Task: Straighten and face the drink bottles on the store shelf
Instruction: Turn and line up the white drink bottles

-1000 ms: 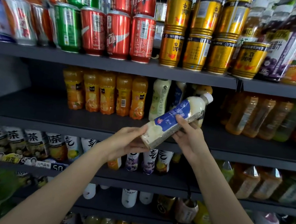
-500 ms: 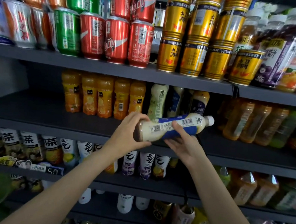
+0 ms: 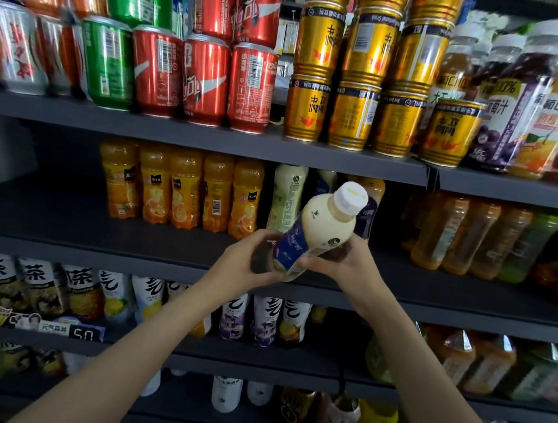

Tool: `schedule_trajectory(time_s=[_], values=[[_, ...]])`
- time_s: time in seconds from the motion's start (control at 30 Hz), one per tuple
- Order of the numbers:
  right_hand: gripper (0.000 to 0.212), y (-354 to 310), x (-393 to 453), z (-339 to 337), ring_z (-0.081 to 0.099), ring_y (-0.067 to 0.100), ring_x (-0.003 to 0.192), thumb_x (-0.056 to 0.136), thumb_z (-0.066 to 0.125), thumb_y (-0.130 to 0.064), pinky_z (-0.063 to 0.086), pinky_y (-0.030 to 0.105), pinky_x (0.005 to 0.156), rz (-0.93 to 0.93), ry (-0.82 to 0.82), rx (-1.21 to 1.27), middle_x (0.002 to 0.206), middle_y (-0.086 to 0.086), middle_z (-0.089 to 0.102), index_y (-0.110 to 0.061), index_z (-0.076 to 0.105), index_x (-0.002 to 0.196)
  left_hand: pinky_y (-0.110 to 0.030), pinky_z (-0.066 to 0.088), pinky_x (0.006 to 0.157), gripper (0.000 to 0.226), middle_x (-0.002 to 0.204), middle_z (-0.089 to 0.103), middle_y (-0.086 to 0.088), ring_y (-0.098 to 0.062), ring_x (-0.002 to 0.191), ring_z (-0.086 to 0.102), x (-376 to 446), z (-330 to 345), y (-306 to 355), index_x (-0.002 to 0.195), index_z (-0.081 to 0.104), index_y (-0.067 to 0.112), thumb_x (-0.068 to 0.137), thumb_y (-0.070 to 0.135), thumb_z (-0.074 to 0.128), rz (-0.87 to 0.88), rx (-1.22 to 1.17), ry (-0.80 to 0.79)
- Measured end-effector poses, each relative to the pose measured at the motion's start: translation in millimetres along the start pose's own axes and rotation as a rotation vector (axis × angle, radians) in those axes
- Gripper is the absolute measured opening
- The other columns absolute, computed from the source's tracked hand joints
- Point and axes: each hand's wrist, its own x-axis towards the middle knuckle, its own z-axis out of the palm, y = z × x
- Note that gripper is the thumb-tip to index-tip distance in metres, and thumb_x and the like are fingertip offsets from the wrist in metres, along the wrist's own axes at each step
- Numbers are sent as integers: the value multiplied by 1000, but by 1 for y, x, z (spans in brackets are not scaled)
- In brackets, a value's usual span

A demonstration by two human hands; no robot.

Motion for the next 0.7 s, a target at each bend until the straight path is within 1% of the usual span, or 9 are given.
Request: schedule_trajectory(time_s=[0.07,0.13,0.27,0.33,0.4,0.43,0.53,0.6,0.7], values=[[42,1,6,3,67,8,92,66,81,2,55,26,80,8,30,-89,98,-2,70,-19,62,98,-14,45,91,59,119,56,15,2,109,54,2,8,3,125,46,26,76,21,77,-7,-9,1],[41,2,13,11,67,11,91,63,86,-13,57,33,80,20,87,-222,96,-2,70,-20,63,96,-16,48,87,58,117,60,13,2,105,57,5,18,6,124,47,26,75,24,77,-59,-87,7],[56,3,21,29,61,9,86,62,85,-43,52,23,70,49,246,-548,93,-4,63,-15,57,102,-25,51,87,78,118,62,9,-4,107,59,11,24,6,129,48,23,60,45,77,-139,-207,50],[62,2,24,33,60,13,88,61,82,-50,53,30,74,20,237,-672,97,-1,62,-15,54,104,-22,51,83,59,112,64,10,-4,103,61,13,19,6,119,54,23,67,29,80,-152,-236,52],[55,-2,30,32,59,14,87,67,79,-49,52,29,75,-13,133,-714,95,-1,61,-14,56,101,-16,50,74,42,100,66,13,2,92,63,12,13,1,106,57,24,73,7,78,-150,-282,68],[46,-5,33,28,60,13,86,72,78,-45,51,25,74,-28,53,-691,92,-3,62,-14,58,101,-15,49,71,40,97,66,13,4,87,64,11,10,-2,102,57,25,73,3,76,-152,-305,87],[35,-4,43,14,61,8,87,81,72,-36,47,13,72,-6,-106,-598,94,-5,63,-17,61,109,-13,47,72,42,98,63,17,7,87,61,11,-6,-11,103,55,25,70,11,77,-181,-274,189],[40,9,51,5,59,9,90,83,70,-35,45,15,73,61,-72,-570,100,-3,62,-15,60,116,-13,45,77,48,102,58,18,4,91,57,15,-19,-17,111,50,22,72,13,77,-195,-137,263],[44,32,66,-4,55,12,95,87,67,-30,39,18,77,166,35,-581,112,4,60,-9,54,124,-23,40,89,58,110,53,9,-6,104,49,25,-34,-24,125,47,14,75,13,76,-218,16,319]])
